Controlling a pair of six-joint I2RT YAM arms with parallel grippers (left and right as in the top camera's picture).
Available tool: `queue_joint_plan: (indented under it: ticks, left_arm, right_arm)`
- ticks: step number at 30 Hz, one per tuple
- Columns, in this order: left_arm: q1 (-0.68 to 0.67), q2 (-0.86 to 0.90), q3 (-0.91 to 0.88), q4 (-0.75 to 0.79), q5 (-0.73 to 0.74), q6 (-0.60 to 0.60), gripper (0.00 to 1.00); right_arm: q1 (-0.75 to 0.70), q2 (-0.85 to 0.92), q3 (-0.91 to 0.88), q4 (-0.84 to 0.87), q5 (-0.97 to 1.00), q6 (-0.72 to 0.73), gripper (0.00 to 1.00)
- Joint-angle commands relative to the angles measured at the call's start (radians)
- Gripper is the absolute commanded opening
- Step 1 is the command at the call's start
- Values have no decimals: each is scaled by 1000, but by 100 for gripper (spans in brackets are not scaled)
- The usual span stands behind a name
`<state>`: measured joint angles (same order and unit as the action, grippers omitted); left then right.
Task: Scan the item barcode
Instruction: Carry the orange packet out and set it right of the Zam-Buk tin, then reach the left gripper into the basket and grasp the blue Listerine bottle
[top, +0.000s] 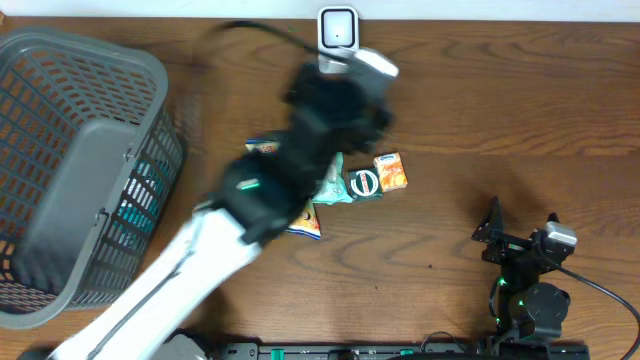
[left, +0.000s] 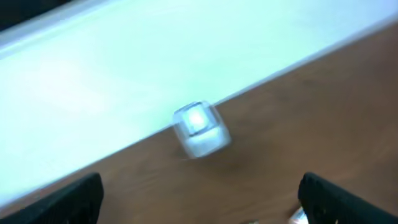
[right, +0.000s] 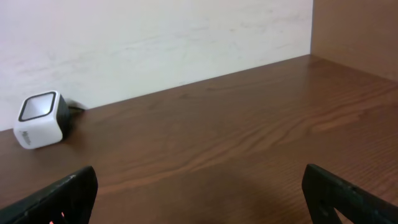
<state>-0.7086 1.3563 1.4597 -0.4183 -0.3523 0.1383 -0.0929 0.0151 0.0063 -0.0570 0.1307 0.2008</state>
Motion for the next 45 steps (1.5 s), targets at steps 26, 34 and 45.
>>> queue_joint_plan:
  ticks: [26, 34, 45]
  left_arm:
    - [972, 92, -3, -655, -82, -1833, 98]
    - [972, 332, -3, -655, -20, -1979, 98]
    - [972, 555, -3, -626, -6, -2074, 98]
  right_arm:
    - [8, -2, -1, -4, 6, 4, 99]
    - [8, -2, -1, -4, 6, 4, 99]
    - [8, -2, -1, -4, 6, 4, 99]
